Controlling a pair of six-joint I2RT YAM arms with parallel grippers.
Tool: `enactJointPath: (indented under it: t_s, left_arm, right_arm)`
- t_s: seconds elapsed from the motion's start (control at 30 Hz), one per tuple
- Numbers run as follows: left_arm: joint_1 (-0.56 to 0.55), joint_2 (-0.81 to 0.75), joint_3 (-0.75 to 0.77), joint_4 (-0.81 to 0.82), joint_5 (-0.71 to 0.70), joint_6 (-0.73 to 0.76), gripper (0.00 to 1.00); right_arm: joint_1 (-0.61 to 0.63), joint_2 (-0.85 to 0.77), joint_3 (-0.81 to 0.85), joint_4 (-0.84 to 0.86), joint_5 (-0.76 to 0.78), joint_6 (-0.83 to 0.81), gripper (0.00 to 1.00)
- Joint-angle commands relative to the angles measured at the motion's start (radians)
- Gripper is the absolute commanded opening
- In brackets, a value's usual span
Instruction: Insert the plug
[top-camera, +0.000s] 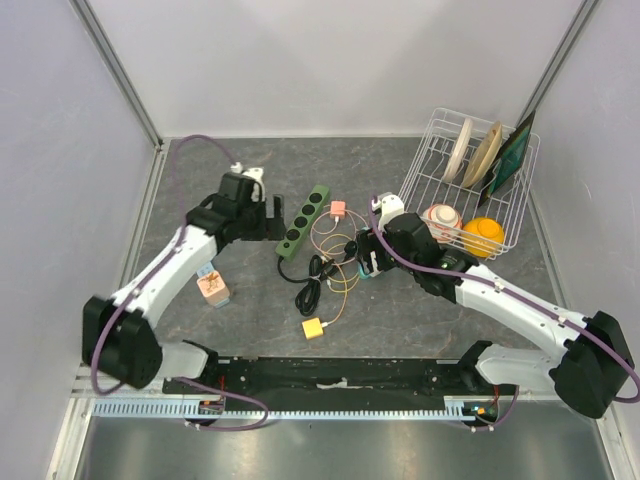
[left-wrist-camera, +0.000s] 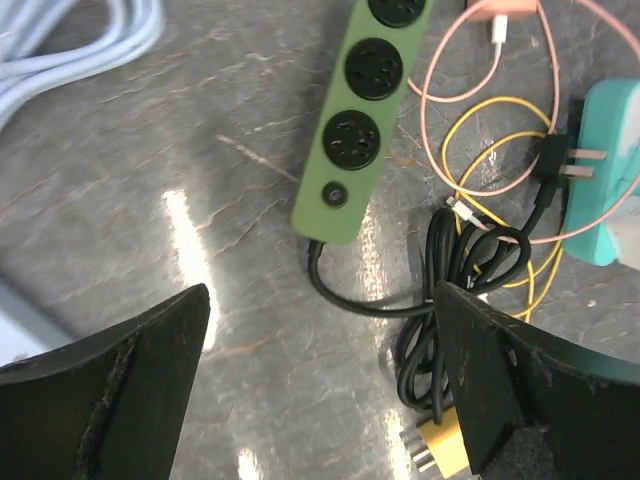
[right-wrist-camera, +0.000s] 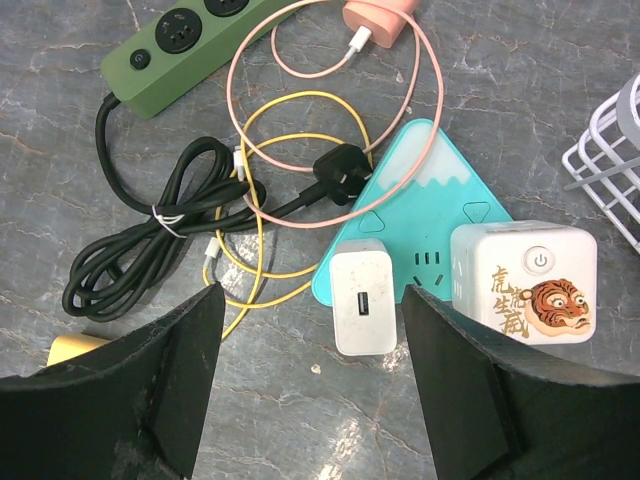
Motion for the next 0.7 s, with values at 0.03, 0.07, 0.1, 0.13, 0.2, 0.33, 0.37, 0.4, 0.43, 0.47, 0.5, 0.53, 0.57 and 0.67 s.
enactJointPath:
  t_s: [0.03, 0.07, 0.1, 0.13, 0.2, 0.33, 0.37, 0.4, 0.43, 0.47, 0.5, 0.53, 0.57, 0.67]
  left_arm:
    - [-0.071, 0.227, 0.06, 0.161, 0.015, 0.114, 1.0]
    - [-0.074, 0.259, 0.089, 0.167, 0.015, 0.112, 0.99]
    - [-0.079, 0.295, 0.103, 0.173, 0.015, 0.111, 1.0]
    - [-0.079, 0.353, 0.114, 0.181, 0.015, 0.108, 0.99]
    - [-0.082, 0.41, 0.146, 0.196, -0.021, 0.103, 0.99]
    - [-0.089, 0.513, 0.195, 0.178, -0.036, 0.097, 0.93]
    - [-0.091, 0.531, 0.197, 0.175, -0.042, 0.096, 0.91]
    - [-0.099, 0.539, 0.194, 0.165, -0.051, 0.093, 0.85]
    - [-0.102, 0.545, 0.191, 0.161, -0.052, 0.091, 0.81]
    - [-0.106, 0.556, 0.179, 0.153, -0.055, 0.083, 0.78]
    - [-0.117, 0.559, 0.172, 0.148, -0.062, 0.08, 0.69]
    - [-0.123, 0.56, 0.166, 0.139, -0.063, 0.076, 0.63]
    - [-0.129, 0.559, 0.148, 0.132, -0.068, 0.062, 0.59]
    - [-0.155, 0.528, 0.09, 0.121, -0.066, 0.028, 0.36]
  right_arm:
    - [-0.003, 0.0, 0.001, 0.054, 0.01, -0.036, 0.79]
    - [-0.003, 0.006, 0.001, 0.053, 0.01, -0.038, 0.79]
    - [-0.003, 0.007, -0.001, 0.054, 0.01, -0.042, 0.79]
    - [-0.003, 0.011, -0.001, 0.054, 0.01, -0.044, 0.79]
    - [-0.003, 0.015, -0.005, 0.057, 0.012, -0.048, 0.79]
    - [-0.004, 0.017, -0.013, 0.059, 0.012, -0.053, 0.79]
    - [-0.004, 0.017, -0.015, 0.057, 0.013, -0.055, 0.79]
    - [-0.006, 0.017, -0.016, 0.059, 0.016, -0.055, 0.79]
    - [-0.006, 0.017, -0.016, 0.059, 0.018, -0.058, 0.79]
    - [-0.004, 0.02, -0.016, 0.06, 0.021, -0.056, 0.79]
    - [-0.006, 0.023, -0.015, 0.062, 0.022, -0.058, 0.79]
    - [-0.004, 0.032, -0.013, 0.062, 0.021, -0.058, 0.79]
    - [-0.004, 0.037, -0.009, 0.065, 0.021, -0.056, 0.79]
    - [-0.006, 0.053, 0.008, 0.068, 0.021, -0.055, 0.79]
